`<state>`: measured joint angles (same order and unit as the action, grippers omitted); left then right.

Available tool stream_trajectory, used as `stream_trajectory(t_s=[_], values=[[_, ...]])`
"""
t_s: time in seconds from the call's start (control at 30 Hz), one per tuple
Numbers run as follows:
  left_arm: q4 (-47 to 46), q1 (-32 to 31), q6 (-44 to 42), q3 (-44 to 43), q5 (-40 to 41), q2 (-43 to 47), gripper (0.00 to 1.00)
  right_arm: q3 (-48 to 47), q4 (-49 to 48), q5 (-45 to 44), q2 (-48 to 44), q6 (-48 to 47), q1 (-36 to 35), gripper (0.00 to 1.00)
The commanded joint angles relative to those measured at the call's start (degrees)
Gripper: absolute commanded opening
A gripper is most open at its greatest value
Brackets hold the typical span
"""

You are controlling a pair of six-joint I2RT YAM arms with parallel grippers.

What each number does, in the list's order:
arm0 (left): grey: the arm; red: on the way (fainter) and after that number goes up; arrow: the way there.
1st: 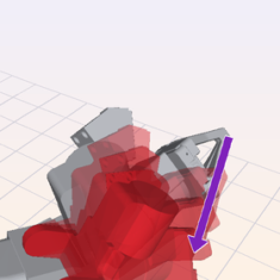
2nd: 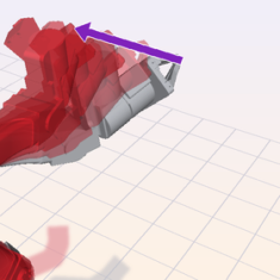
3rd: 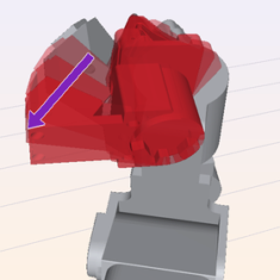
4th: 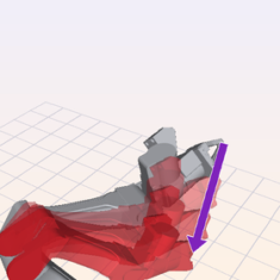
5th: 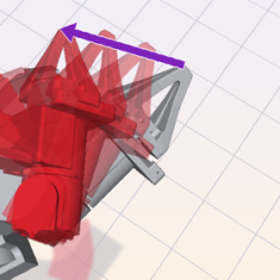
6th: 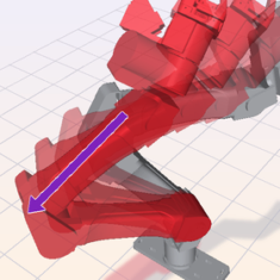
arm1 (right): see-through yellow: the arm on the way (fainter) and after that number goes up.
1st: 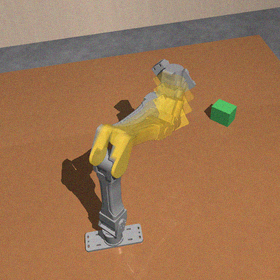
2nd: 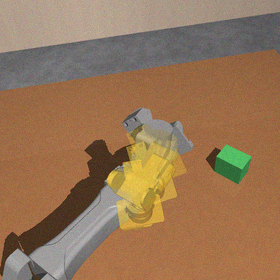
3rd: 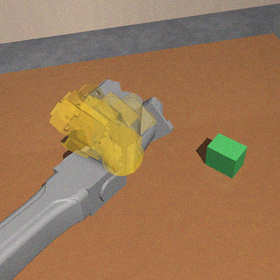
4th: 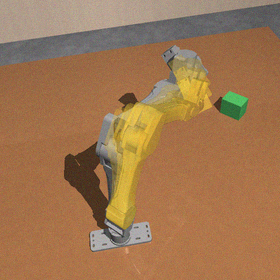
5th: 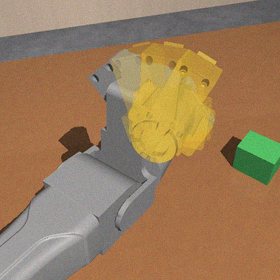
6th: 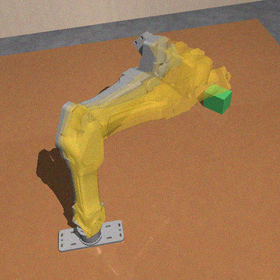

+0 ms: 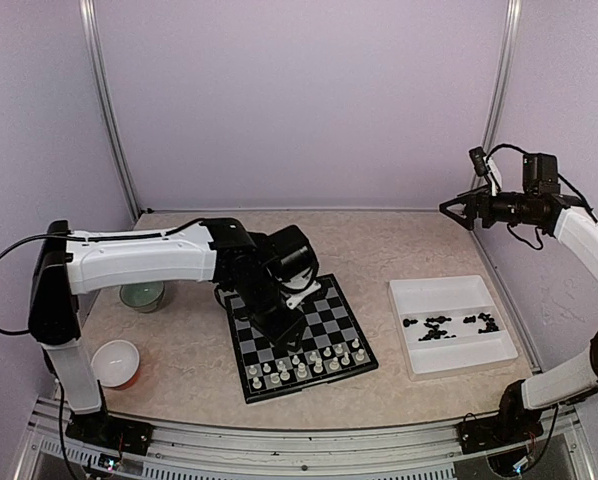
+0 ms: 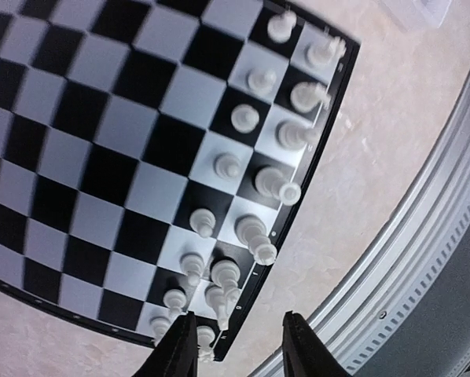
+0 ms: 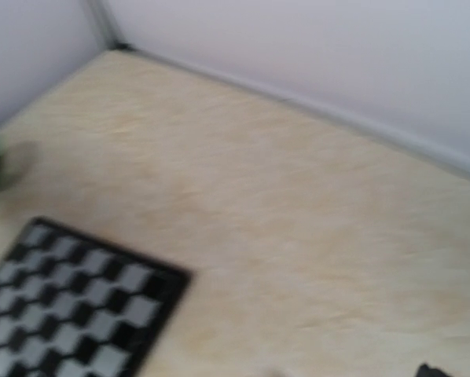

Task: Set up the chess pieces on the board
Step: Place the bishop on c1, then reset both arms

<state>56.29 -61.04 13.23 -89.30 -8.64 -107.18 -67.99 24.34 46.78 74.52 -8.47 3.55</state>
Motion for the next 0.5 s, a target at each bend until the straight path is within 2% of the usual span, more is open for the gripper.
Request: stream_trajectory(t_s=[0.0, 0.03, 0.07, 0.1, 0.2, 0.33, 0.47], values=[[-4.4, 5.1, -1.6, -4.0, 4.0, 9.1, 0.46, -2.5, -1.6, -12.2, -1.6, -1.6, 0.0, 0.99], [-5.0, 6.4, -2.0, -4.5, 5.6, 10.0, 0.5, -2.5, -3.1, -15.9, -1.6, -0.2, 0.0, 0.99], [-6.0, 7.8, -2.2, -4.7, 6.8, 11.2, 0.8, -2.6, -4.5, -19.7, -1.7, 2.4, 0.0, 0.99], [-7.4, 9.2, -2.5, -4.7, 7.7, 12.0, 0.97, -2.9, -5.4, -23.1, -1.8, 4.7, 0.0, 0.99], [-13.1, 13.0, -3.5, -3.1, 12.4, 15.4, 0.99, -4.2, -6.3, -27.8, -2.0, 5.5, 0.0, 0.99], [-23.3, 17.4, -4.2, 1.6, 18.8, 20.1, 0.99, -3.8, -8.0, -28.1, -3.3, 4.9, -0.1, 0.99], [-30.6, 22.4, -4.1, 4.8, 17.1, 22.8, 0.99, -2.8, -8.3, -24.9, -3.5, 5.2, 0.0, 0.99]])
